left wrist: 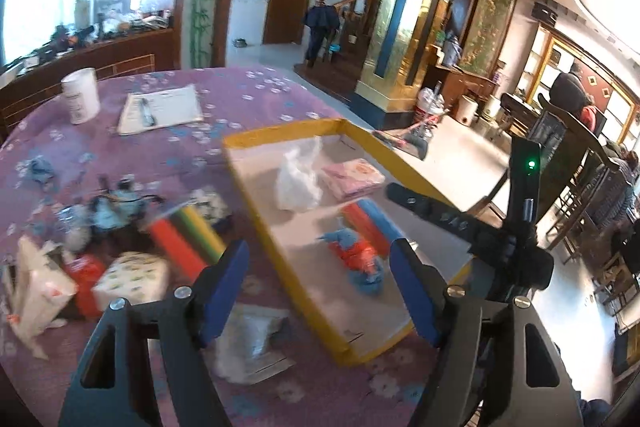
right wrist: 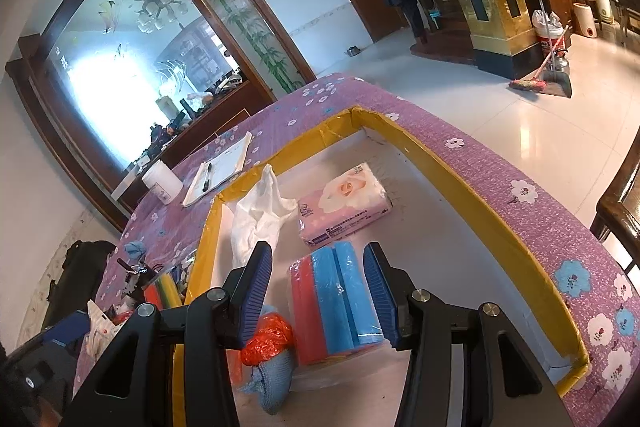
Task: Organize soft objects
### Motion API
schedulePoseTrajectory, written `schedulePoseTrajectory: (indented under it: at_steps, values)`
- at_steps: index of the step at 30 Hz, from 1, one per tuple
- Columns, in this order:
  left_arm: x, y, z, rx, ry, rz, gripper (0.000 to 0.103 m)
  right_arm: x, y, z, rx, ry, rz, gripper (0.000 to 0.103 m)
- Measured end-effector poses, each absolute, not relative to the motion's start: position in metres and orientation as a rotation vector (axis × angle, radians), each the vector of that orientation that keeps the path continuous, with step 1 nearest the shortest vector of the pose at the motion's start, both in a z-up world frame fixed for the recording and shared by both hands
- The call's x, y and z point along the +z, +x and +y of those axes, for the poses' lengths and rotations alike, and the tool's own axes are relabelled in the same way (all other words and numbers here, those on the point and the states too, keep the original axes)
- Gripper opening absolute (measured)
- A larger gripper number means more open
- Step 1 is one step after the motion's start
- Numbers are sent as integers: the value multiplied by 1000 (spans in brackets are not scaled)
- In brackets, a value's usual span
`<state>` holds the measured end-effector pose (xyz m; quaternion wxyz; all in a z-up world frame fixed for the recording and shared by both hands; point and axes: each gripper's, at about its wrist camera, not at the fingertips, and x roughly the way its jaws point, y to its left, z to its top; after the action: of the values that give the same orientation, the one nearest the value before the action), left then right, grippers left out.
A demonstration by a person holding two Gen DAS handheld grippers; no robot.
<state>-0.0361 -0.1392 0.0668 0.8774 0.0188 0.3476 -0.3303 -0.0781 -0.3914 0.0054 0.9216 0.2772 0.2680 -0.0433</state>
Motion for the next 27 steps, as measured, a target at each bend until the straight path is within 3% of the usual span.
schedulePoseTrajectory:
  at_steps: [9,12,16,27]
  values:
    - [56,-26,-52,-516,15,728,72,7,-80,-390,-82,568,544,51]
    - [53,-21,-18,-443,15,720,82,7,-81,-390,-83,568,545,52]
    - [50,-13,20,-363,-2,721,84,7,-80,-390,-83,568,544,52]
    - [22,11,53,-267,71,792,88,6,-80,-390,-78,567,550,53]
